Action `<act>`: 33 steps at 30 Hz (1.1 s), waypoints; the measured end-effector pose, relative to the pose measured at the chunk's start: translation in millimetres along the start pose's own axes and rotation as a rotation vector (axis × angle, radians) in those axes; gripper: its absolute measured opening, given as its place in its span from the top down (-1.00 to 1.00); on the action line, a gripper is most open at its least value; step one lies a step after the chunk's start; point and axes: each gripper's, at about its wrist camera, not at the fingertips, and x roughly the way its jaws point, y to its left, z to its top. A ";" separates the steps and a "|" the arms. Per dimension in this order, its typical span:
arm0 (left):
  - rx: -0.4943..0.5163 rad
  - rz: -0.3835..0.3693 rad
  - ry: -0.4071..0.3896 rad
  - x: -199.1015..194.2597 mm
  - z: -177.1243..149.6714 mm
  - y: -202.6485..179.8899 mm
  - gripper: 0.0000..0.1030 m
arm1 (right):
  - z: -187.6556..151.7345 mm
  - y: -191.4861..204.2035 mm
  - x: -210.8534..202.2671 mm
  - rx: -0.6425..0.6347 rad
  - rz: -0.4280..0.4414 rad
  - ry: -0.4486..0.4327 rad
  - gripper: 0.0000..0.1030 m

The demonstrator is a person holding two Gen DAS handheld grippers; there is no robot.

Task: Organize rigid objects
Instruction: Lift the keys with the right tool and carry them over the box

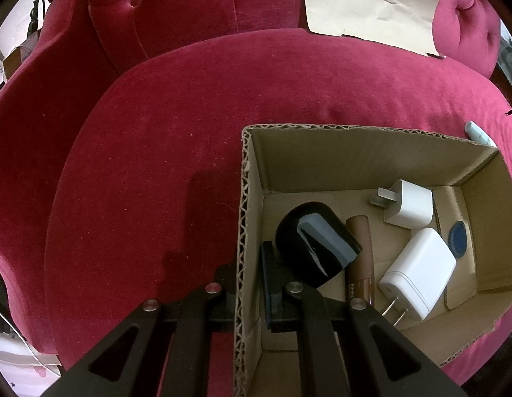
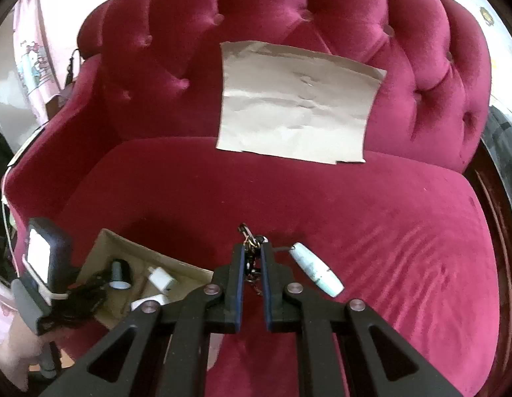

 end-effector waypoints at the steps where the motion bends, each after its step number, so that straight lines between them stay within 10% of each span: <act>1: 0.001 0.001 0.001 0.0 0.2 -0.4 0.83 | 0.9 3.5 -1.6 -0.006 0.007 -0.005 0.85; 33: -0.007 0.001 -0.001 -1.4 -0.5 0.1 0.82 | -14.2 107.4 22.0 -0.182 0.195 0.075 0.85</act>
